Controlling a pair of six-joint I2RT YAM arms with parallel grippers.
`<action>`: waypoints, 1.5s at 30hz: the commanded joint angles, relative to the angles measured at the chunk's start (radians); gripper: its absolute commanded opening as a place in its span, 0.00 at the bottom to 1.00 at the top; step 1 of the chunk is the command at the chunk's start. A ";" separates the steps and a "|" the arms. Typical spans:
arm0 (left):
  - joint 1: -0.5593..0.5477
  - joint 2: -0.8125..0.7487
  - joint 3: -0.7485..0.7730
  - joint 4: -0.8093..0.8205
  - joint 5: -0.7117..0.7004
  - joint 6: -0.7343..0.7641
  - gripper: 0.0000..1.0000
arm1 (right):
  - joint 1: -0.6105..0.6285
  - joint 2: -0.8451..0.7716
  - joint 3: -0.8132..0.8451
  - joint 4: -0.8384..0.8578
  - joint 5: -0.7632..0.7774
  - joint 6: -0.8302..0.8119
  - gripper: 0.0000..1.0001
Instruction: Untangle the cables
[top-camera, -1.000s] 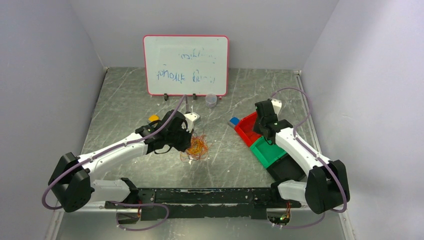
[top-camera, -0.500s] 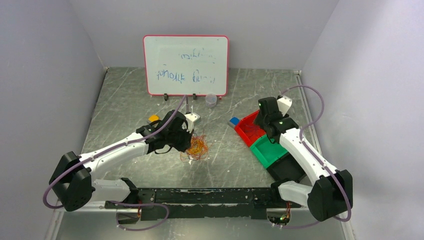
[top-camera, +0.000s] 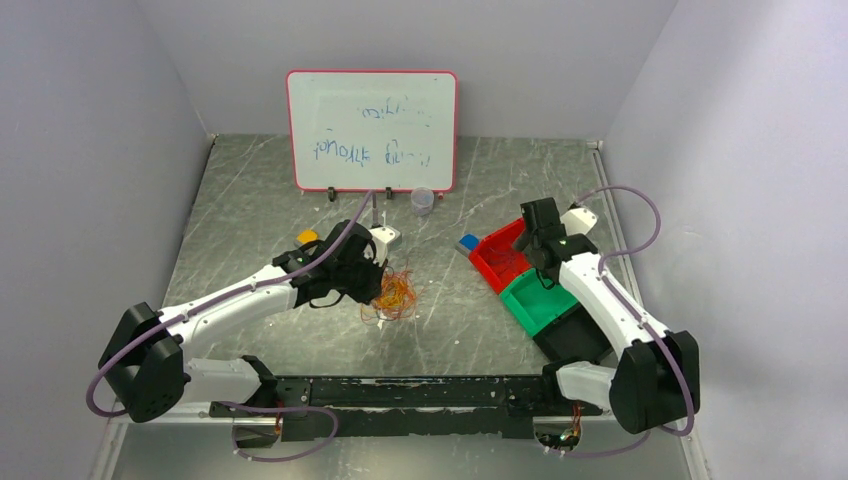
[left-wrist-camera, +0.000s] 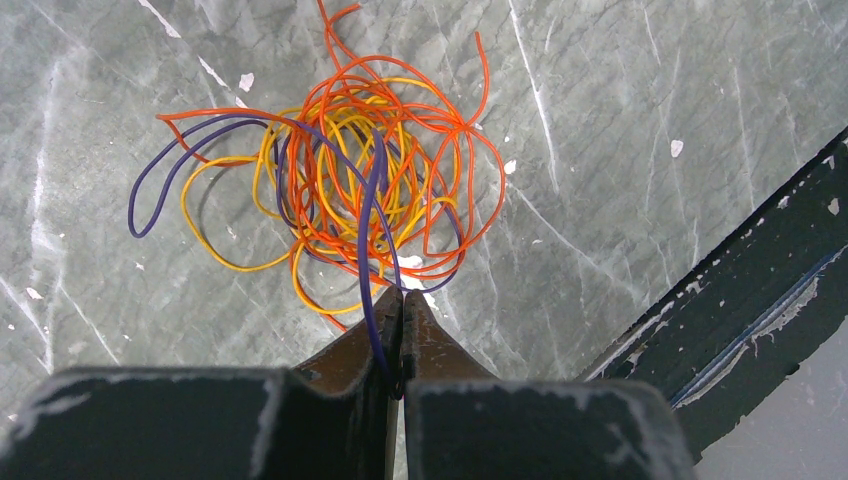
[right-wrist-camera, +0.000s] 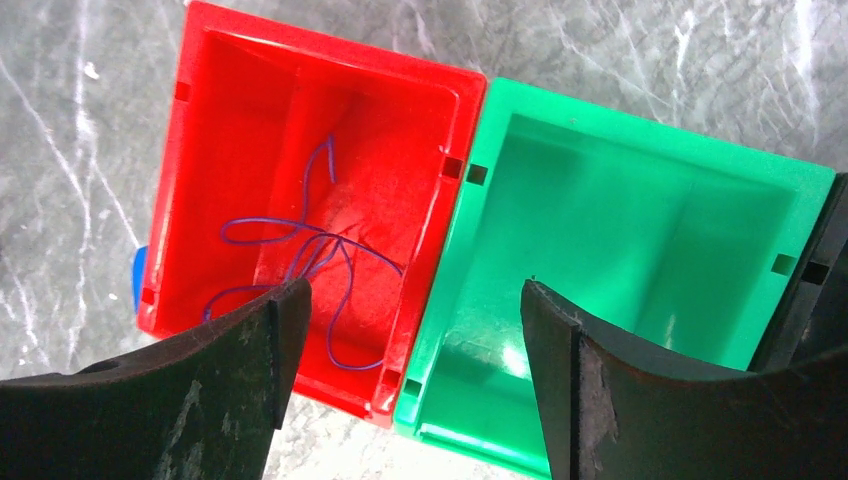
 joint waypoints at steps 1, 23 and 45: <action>-0.006 -0.008 0.020 -0.018 -0.007 0.009 0.08 | -0.022 0.012 -0.032 0.025 -0.025 0.021 0.79; -0.006 -0.017 0.022 -0.022 -0.019 0.009 0.07 | -0.042 0.127 -0.065 0.172 -0.182 -0.071 0.47; -0.006 -0.015 0.022 -0.027 -0.035 0.008 0.07 | 0.158 0.560 0.300 0.261 -0.306 -0.283 0.38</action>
